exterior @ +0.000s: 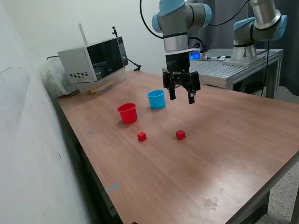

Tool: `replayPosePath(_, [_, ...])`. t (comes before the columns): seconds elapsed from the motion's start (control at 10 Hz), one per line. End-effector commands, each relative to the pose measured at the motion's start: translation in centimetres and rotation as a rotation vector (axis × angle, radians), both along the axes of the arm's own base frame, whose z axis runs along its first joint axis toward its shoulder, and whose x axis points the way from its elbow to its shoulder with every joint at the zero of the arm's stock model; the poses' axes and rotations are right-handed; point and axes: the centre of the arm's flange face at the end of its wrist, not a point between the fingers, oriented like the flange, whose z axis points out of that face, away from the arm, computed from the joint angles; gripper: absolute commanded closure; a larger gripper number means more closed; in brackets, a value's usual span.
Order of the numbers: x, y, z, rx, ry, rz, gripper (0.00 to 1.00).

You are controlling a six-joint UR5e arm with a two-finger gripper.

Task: Place red objects in the red bin, and blue objects in the blue bin.

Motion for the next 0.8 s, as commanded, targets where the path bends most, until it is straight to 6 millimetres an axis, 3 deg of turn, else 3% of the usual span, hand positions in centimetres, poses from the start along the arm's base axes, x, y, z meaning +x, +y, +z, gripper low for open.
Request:
replayPosePath(0.0, [-1.7,0.7,-2.2,0.018,0.035,-0.121,0.0])
replayPosePath(0.3, [-2.2,1.1,-7.6,0.038,-0.007,-0.132,0.0])
replayPosePath(0.7, [-2.5,1.1,-10.8,0.062,-0.034,-0.135,0.0])
